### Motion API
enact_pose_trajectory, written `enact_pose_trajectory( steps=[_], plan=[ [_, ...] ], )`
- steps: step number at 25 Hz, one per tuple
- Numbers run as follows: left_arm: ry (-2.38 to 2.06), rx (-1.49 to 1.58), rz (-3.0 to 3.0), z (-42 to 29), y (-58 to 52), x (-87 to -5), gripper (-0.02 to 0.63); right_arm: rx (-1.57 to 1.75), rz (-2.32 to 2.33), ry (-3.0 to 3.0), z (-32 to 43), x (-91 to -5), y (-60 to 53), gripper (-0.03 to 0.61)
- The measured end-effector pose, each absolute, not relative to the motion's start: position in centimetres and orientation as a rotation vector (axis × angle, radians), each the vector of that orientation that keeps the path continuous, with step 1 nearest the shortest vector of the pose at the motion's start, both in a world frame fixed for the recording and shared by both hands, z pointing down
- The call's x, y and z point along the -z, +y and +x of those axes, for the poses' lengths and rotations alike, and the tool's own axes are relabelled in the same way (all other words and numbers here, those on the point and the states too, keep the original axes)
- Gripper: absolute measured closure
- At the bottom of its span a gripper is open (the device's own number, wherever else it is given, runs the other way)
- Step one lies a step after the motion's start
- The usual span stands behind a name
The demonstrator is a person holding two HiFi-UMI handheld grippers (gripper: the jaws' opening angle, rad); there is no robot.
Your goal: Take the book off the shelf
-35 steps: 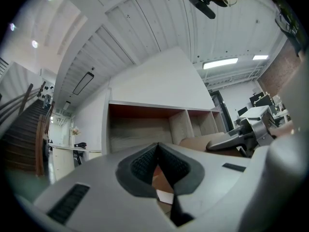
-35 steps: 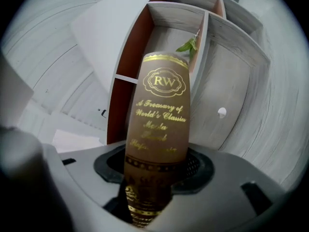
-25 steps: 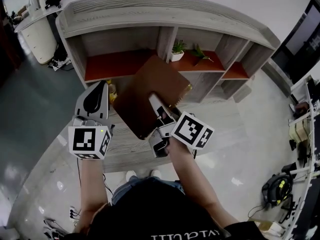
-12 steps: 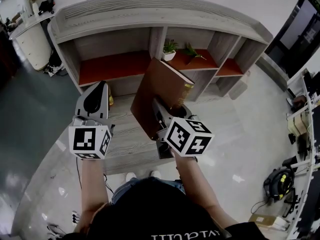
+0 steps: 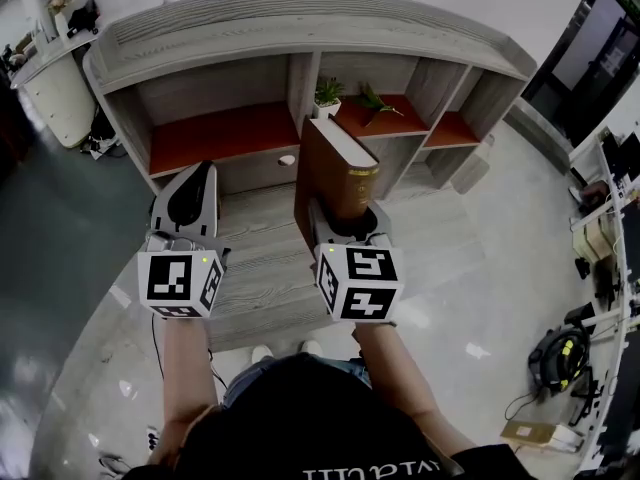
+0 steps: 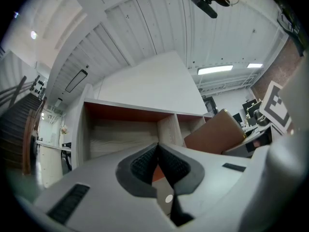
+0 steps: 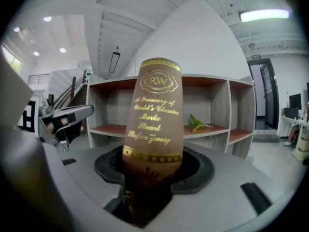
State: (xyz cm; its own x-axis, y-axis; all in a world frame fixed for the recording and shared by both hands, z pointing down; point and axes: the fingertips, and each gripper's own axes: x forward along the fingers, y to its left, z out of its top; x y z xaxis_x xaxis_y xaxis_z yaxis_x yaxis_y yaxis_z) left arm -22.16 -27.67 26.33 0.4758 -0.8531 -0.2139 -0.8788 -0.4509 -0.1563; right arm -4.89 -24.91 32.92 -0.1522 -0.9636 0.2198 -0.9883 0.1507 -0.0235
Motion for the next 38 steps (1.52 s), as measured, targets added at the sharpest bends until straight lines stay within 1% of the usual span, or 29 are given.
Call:
enact_pose_trajectory(
  steps=[7, 19, 25, 38],
  plan=[
    [1.471, -0.150, -2.485, -21.7, -27.8, -26.3, 0.601, -0.101, 1.964, -2.166, -3.3, -32.5, -24.9, 0.341],
    [1.457, -0.156, -2.479, -21.3, -27.9, -25.6, 0.601, 0.032, 2.077, -2.113, 1.0, -30.1, -24.6, 0.341],
    [1.444, -0.158, -2.482, -20.9, -27.7, -25.4, 0.601, 0.142, 2.101, -2.099, 1.5, -29.2, -24.1, 0.341],
    [1.440, -0.158, -2.478, -20.9, -27.8, -25.2, 0.601, 0.160, 2.076, -2.119, 0.6, -29.2, -24.3, 0.342]
  ],
)
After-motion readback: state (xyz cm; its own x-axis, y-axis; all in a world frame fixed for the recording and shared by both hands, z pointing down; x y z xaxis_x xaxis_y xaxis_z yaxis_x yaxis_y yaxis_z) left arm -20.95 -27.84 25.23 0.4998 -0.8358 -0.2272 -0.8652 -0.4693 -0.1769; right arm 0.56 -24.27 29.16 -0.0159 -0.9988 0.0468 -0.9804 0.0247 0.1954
